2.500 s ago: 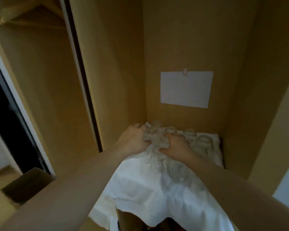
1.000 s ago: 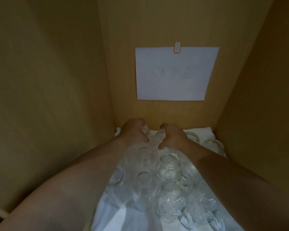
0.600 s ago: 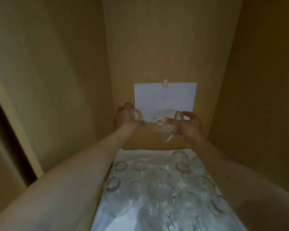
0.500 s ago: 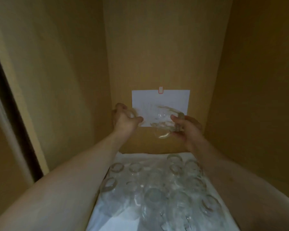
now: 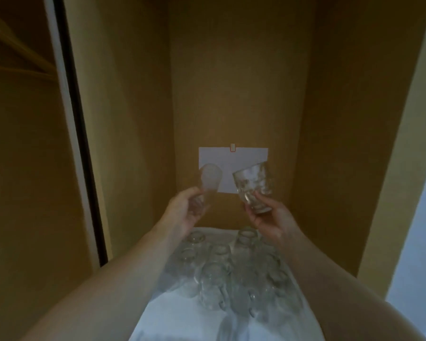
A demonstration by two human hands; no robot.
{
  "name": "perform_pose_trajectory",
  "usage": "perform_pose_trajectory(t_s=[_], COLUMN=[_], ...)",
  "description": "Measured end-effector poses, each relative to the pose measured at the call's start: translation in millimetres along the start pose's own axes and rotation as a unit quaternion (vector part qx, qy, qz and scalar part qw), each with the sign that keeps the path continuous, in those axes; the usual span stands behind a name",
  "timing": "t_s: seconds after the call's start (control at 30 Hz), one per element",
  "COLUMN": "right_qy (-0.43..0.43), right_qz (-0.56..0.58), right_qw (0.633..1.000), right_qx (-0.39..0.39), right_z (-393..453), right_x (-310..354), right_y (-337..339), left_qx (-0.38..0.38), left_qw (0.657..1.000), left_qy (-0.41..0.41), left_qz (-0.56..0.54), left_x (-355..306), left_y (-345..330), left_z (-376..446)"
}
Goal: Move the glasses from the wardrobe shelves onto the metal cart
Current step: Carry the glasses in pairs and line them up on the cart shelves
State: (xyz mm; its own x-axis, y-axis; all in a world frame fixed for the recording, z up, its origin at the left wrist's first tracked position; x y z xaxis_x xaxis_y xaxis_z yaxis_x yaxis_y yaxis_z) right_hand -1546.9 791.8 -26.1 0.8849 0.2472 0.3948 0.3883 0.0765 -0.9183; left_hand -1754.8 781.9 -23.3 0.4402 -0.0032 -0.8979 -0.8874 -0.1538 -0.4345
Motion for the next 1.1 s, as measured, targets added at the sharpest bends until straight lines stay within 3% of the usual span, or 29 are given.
perform_pose_trajectory(t_s=[0.13, 0.27, 0.53, 0.73, 0.9, 1.1], right_qy=[0.013, 0.036, 0.105, 0.109, 0.137, 0.184], right_qz=[0.000, -0.069, -0.091, -0.032, -0.048, -0.044], right_qw=[1.000, 0.994, 0.987, 0.992, 0.987, 0.979], right_qx=[-0.024, -0.073, -0.077, -0.060, -0.074, -0.078], right_z=[-31.2, -47.0, -65.8, -86.5, -130.8, -183.6], right_x=[-9.3, -14.3, -36.9, -73.0, -91.0, -104.7], right_y=[9.8, 27.7, 21.4, 25.1, 43.8, 59.0], left_qx=[0.006, 0.013, 0.068, 0.157, 0.232, 0.296], left_qw=[0.998, 0.997, 0.996, 0.980, 0.959, 0.933], left_qy=[0.009, 0.020, 0.053, 0.100, 0.129, 0.190], left_qz=[-0.057, -0.073, 0.017, 0.070, 0.098, 0.078], left_x=[10.2, 8.5, 4.0, 14.3, 36.1, 71.9], left_y=[-1.1, -0.6, 16.1, 29.2, 25.8, 11.3], left_z=[-31.4, -49.6, -57.4, -64.8, -83.5, -116.4])
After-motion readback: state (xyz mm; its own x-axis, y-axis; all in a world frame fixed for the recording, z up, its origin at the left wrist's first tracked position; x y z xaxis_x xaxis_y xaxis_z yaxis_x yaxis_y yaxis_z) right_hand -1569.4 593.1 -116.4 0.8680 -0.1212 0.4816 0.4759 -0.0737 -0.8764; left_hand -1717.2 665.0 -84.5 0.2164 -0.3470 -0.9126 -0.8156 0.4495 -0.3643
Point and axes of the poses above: each hand's wrist, its own z-axis towards the middle knuckle, its own y-axis out of the back of the hand, x = y × z, the point moved 7 cm from there along z, towards the middle knuckle, and after that the axes turned 10 degrees about z, right-handed, at the moved point
